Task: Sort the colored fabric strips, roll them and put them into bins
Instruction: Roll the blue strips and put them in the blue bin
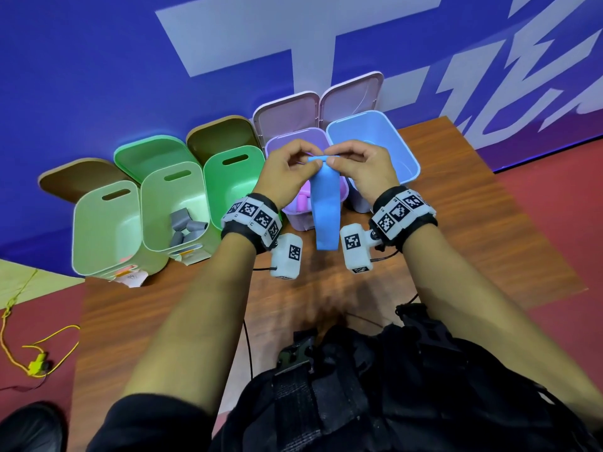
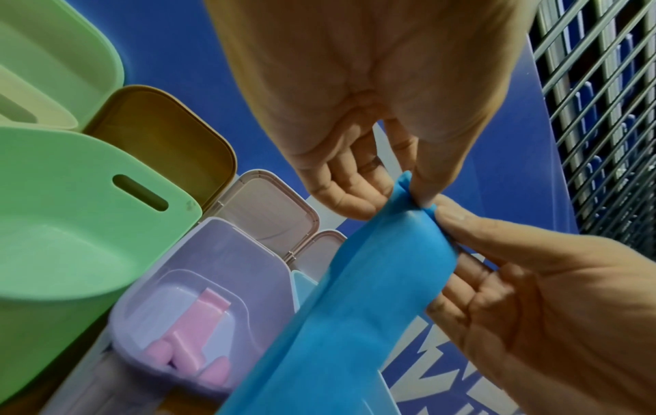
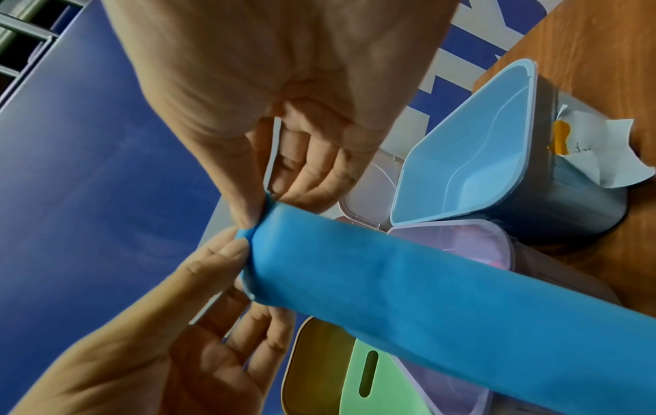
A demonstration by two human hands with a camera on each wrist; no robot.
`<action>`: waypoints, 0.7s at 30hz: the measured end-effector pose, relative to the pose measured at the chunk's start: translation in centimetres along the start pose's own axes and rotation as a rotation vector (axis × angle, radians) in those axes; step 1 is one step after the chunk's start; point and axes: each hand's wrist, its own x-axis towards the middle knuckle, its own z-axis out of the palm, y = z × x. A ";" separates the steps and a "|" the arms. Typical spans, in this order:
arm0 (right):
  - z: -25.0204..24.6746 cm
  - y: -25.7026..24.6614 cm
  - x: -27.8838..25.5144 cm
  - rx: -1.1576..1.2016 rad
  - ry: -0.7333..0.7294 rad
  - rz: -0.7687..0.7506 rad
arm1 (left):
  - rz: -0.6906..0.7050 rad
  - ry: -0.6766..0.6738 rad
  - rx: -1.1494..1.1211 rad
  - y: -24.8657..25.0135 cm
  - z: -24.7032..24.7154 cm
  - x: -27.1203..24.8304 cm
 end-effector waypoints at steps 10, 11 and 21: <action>0.0 0.7 -0.2 0.062 -0.031 0.036 | 0.016 0.027 -0.037 0.1 0.2 -0.1; -0.1 0.6 -0.2 0.048 -0.033 0.025 | -0.002 0.034 -0.047 0.0 0.3 0.0; -0.4 0.3 -0.3 0.044 -0.036 -0.005 | -0.017 0.039 -0.068 -0.2 0.2 0.3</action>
